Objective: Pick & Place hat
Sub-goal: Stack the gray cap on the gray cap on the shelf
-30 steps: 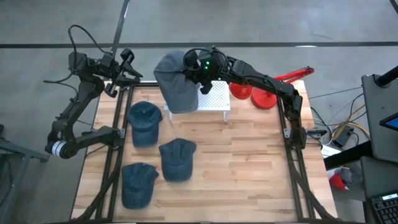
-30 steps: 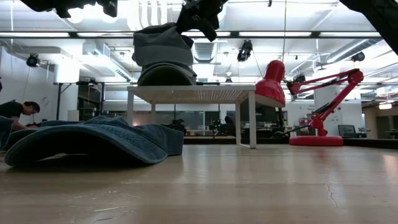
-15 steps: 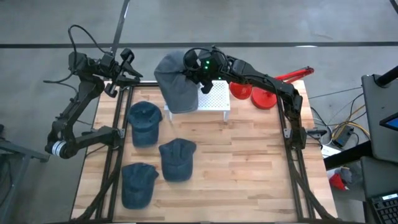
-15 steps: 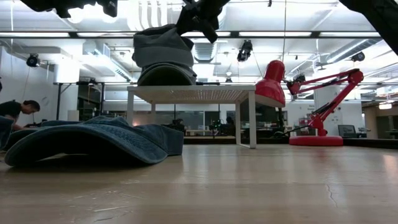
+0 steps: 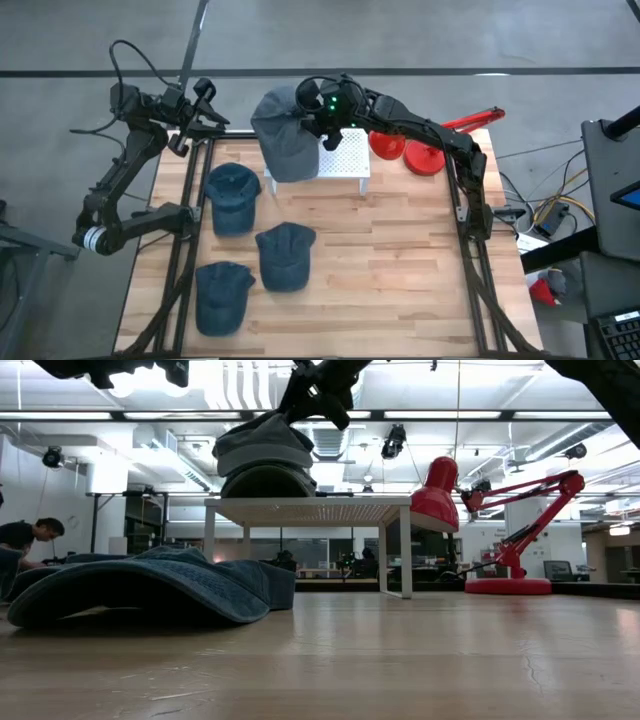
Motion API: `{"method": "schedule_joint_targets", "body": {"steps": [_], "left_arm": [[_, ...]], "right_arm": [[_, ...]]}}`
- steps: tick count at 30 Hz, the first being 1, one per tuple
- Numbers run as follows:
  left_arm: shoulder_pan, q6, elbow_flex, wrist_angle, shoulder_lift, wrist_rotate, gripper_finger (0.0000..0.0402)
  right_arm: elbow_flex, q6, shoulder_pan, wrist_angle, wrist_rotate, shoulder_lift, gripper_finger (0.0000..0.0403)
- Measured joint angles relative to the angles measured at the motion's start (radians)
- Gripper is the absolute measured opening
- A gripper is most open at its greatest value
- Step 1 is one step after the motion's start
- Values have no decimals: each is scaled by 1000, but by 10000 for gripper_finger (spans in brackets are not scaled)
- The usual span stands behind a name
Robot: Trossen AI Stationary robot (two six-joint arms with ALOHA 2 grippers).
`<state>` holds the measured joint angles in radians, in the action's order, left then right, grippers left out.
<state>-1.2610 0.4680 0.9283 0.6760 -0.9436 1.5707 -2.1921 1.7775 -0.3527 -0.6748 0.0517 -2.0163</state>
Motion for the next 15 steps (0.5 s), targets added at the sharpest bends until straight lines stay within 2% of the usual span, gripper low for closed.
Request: {"method": "schedule_joint_targets", "body": {"steps": [7,15], "left_arm": [[0,1,0,2,0,0,115],[0,2,0,4,1,0,115]], "right_arm": [[0,38,-19,2,-39,3,153],[-6,70,-36,-1,-156,6,142]]}}
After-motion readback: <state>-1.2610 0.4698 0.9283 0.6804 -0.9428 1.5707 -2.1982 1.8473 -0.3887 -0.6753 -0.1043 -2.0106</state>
